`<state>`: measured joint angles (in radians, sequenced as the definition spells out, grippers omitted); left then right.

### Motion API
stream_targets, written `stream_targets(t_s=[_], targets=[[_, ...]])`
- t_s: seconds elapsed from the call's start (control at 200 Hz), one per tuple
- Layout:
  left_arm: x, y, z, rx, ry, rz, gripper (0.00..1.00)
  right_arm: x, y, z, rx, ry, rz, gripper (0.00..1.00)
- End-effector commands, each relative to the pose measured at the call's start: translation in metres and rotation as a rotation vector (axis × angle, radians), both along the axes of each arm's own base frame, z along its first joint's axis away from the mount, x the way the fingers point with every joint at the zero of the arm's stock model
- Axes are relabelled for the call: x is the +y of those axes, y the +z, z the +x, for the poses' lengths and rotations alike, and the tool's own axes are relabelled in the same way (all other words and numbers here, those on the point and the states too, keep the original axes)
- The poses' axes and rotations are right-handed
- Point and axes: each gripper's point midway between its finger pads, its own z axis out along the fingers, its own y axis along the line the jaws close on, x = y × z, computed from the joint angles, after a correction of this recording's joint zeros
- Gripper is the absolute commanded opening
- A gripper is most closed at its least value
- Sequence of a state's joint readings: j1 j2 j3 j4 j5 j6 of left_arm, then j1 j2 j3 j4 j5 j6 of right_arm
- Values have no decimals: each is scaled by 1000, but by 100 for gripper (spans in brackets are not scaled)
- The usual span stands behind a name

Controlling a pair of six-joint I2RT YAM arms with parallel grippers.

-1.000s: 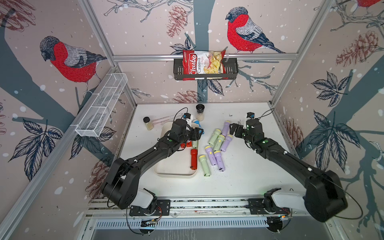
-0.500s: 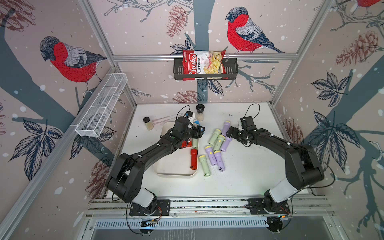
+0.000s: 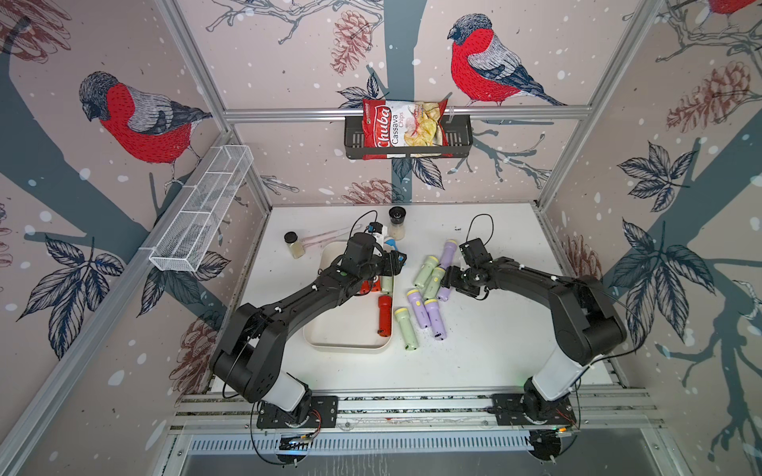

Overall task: Put the flashlights into the storage boxes
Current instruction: Pick up the flashlight from the center of the board.

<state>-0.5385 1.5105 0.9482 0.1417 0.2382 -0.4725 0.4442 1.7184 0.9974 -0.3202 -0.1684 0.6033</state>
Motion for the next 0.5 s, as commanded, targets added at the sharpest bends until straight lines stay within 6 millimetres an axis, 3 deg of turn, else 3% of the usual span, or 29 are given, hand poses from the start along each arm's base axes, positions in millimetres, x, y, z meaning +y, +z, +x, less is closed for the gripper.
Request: stream_targets(t_s=[0.0, 0.14, 0.495], targets=[[1, 6, 0, -22, 7, -5, 63, -15, -6, -5, 27, -20, -87, 66], [2, 5, 0, -19, 7, -3, 63, -30, -7, -8, 26, -28, -162, 65], [-1, 4, -2, -18, -5, -13, 63, -20, -14, -25, 69, 38, -176, 61]])
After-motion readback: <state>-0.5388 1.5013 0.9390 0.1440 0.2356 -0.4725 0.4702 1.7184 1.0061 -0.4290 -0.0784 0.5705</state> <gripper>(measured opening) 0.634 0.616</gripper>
